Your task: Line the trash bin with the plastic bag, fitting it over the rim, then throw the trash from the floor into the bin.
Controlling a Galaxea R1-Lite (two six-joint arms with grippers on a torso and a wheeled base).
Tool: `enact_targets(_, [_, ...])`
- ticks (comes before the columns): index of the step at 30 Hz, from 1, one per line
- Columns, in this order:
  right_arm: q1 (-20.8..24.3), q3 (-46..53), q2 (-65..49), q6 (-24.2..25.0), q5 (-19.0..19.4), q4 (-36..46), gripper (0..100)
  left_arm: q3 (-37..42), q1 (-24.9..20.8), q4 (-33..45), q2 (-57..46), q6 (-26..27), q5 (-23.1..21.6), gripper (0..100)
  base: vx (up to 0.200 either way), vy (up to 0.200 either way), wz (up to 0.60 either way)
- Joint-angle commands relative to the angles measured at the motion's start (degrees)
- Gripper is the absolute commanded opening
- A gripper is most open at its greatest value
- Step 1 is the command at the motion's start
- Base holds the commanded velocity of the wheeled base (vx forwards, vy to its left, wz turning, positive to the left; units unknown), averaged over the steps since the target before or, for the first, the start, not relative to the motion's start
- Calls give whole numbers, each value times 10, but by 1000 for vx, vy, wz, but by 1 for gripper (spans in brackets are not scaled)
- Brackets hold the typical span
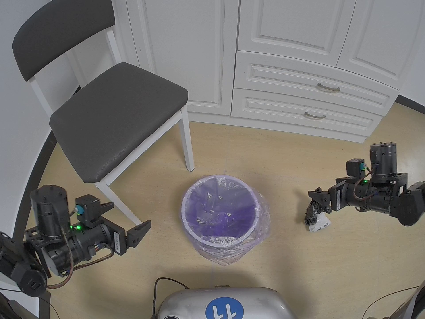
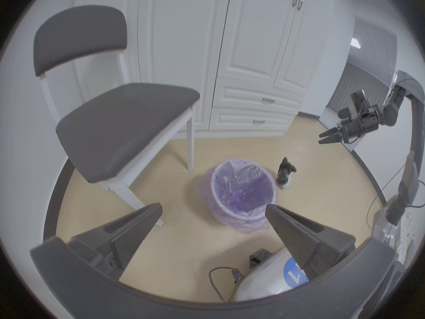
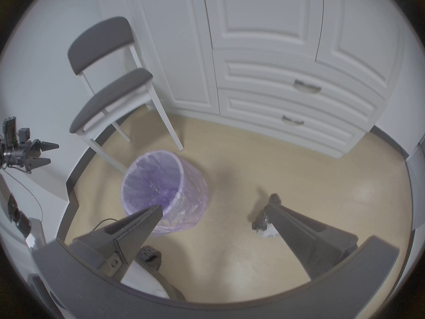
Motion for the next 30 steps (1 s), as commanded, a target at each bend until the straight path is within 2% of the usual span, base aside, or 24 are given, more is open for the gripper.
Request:
enact_targets(1, [3, 43, -132, -14, -2, -12, 100, 36, -4, 1, -130, -12, -18, 100, 0, 0, 0])
enact_targets(4, [4, 43, -158, -14, -4, -11, 100, 35, -4, 7, -165, -12, -35, 100, 0, 0, 0])
enact_targets(10, [4, 42, -193, -14, -9, -11, 100, 19, -14, 10, -206, -12, -30, 100, 0, 0, 0])
enact_targets(16, [4, 41, -229, -18, -20, 1, 100, -25, -13, 67, -254, -12, -29, 100, 0, 0, 0])
enact_targets(17, [5, 35, -251, -22, -31, 26, 100, -52, -14, 144, -280, -12, -29, 100, 0, 0, 0])
enact_targets(20, [9, 14, -276, -22, -37, 87, 100, -99, -15, 297, -303, -27, -30, 100, 0, 0, 0])
enact_targets(23, [25, -17, -291, -21, -47, 172, 100, -154, -21, 416, -295, -84, -32, 100, 0, 0, 0])
enact_targets(25, [33, -29, -294, -19, -49, 208, 100, -169, -21, 442, -287, -113, -32, 100, 0, 0, 0])
enact_targets(26, [47, -43, -288, -15, -51, 255, 100, -175, -21, 449, -270, -154, -35, 100, 0, 0, 0])
enact_targets(30, [72, -46, -245, -7, -54, 303, 100, -170, -22, 440, -228, -171, -34, 100, 0, 0, 0])
